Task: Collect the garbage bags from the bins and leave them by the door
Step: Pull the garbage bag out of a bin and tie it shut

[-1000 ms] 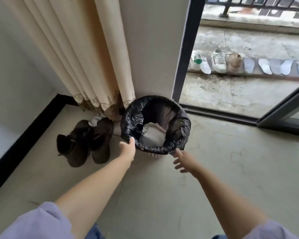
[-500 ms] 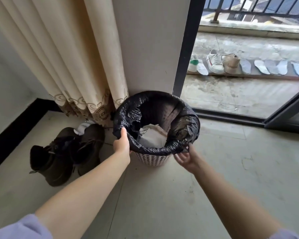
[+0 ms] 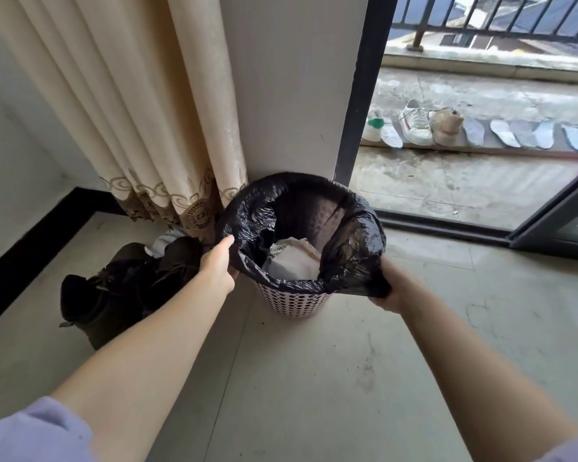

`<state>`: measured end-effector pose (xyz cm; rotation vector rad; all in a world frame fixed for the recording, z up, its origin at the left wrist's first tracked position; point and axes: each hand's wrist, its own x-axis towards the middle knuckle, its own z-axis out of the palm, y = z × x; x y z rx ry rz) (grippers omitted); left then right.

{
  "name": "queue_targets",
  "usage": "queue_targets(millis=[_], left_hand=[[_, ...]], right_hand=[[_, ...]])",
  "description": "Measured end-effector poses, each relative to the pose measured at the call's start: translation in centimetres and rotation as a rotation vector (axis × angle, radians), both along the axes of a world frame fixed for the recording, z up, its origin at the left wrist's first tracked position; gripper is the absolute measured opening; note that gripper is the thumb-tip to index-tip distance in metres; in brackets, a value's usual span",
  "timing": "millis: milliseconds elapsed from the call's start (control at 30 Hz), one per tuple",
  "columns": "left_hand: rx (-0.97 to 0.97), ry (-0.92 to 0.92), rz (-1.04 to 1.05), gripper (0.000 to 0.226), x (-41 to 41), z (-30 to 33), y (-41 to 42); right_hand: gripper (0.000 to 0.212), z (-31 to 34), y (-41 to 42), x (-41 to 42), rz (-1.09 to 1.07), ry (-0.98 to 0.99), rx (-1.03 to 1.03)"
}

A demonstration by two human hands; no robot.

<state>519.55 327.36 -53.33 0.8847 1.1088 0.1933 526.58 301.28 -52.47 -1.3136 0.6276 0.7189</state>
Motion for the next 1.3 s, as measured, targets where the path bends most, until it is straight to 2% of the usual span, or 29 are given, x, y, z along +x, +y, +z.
queue_targets(millis=[67, 167, 267, 333, 400, 500, 567, 600, 667, 767, 833, 867, 900, 967, 1033, 1067, 1133, 1167, 1233, 1300], left_hand=[[-0.011, 0.022, -0.001, 0.033, -0.1, 0.4, -0.4], [-0.044, 0.054, 0.025, 0.036, -0.1, 0.9, -0.7], [-0.094, 0.043, 0.069, 0.019, -0.6, 1.3, 0.2], [-0.101, 0.053, 0.109, 0.009, -1.0, 1.4, 0.9], [0.000, 0.083, 0.142, 0.013, -1.1, 2.0, 1.2], [0.406, 0.104, 0.077, 0.029, -0.6, 3.5, 0.1], [0.608, 0.102, -0.070, 0.037, -0.1, 4.4, -1.4], [0.619, 0.083, -0.123, 0.038, 0.0, 4.6, -2.2], [0.455, 0.009, -0.159, 0.031, 0.4, 5.3, -3.5], [-0.002, -0.138, -0.105, 0.007, 0.9, 6.7, -4.3], [-0.137, -0.219, -0.129, 0.010, 1.1, 7.9, -4.6], [-0.161, -0.238, -0.169, 0.011, 1.2, 8.5, -4.8], [-0.174, -0.242, -0.226, 0.013, 1.2, 9.0, -5.2], [-0.187, -0.243, -0.351, 0.016, 1.0, 9.7, -6.1], [-0.182, -0.200, -0.481, 0.018, 1.0, 9.8, -6.6], [-0.158, -0.173, -0.544, 0.020, 0.9, 9.7, -6.5], [-0.078, -0.109, -0.613, 0.024, 0.7, 9.0, -5.7], [-0.048, -0.062, -0.598, 0.027, 0.6, 8.3, -5.1], [-0.047, 0.024, -0.474, 0.032, 0.3, 6.9, -4.0], [-0.132, 0.040, -0.327, 0.039, 0.2, 5.9, -3.2]], right_hand=[[0.014, 0.0, -0.5, 0.8, -0.096, -0.041, 0.015], [0.014, 0.1, -1.2, 1.8, -0.349, -0.136, 0.046], [0.017, 0.5, -1.5, 2.8, -0.471, -0.255, 0.100], [0.023, 0.5, -1.9, 3.5, -0.518, -0.314, 0.056], [0.029, 0.7, -2.2, 3.9, -0.557, -0.320, 0.022], [0.031, 1.4, -1.9, 3.8, -0.576, -0.299, 0.093], [0.024, 2.6, -0.8, 3.1, -0.459, -0.337, 0.170], [0.022, 3.3, -0.2, 2.5, -0.352, -0.370, 0.181], [0.018, 5.0, 0.8, 1.3, -0.094, -0.426, 0.187], [0.024, 6.7, 1.6, 0.0, 0.174, -0.455, 0.225], [0.033, 7.5, 2.1, -0.3, 0.286, -0.492, 0.229], [0.045, 7.8, 2.4, -0.5, 0.349, -0.515, 0.204], [0.059, 7.8, 2.7, -0.7, 0.430, -0.553, 0.130], [0.072, 7.9, 3.9, -1.8, 0.654, -0.693, -0.119], [0.076, 7.1, 5.1, -2.8, 0.889, -0.841, -0.376], [0.069, 6.4, 5.6, -3.0, 0.952, -0.916, -0.485], [0.037, 5.5, 5.8, -2.9, 0.919, -1.038, -0.649], [0.029, 5.3, 5.6, -2.7, 0.870, -1.050, -0.680], [0.033, 5.3, 5.3, -2.4, 0.809, -1.038, -0.649], [0.041, 5.9, 5.1, -2.6, 0.792, -1.011, -0.533]])
